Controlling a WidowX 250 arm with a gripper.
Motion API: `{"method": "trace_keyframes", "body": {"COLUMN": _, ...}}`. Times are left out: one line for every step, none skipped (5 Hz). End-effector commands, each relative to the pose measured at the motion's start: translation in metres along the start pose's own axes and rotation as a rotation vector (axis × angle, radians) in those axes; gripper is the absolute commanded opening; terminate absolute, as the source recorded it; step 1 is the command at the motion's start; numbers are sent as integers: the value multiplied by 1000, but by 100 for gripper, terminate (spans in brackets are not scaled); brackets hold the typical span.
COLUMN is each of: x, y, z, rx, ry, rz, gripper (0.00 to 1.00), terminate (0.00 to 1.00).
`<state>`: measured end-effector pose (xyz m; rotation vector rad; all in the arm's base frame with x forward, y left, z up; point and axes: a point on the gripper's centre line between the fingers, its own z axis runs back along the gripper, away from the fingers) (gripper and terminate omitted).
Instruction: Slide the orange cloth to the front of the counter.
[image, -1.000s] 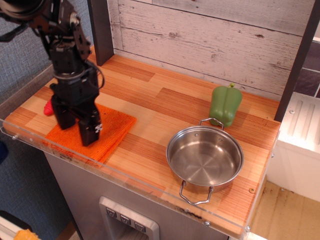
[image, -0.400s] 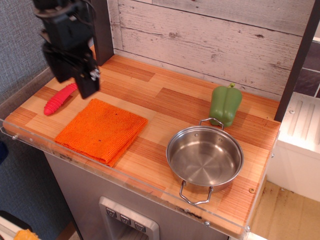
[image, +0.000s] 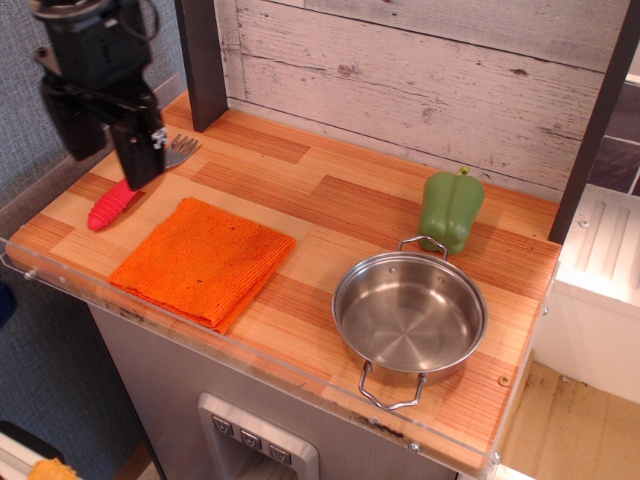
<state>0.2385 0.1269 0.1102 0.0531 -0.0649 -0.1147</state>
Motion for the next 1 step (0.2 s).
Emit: {"method": "trace_keyframes", "body": {"x": 1, "y": 3, "z": 14, "rx": 23, "ry": -37, "rz": 9, "gripper": 100, "terminate": 100}}
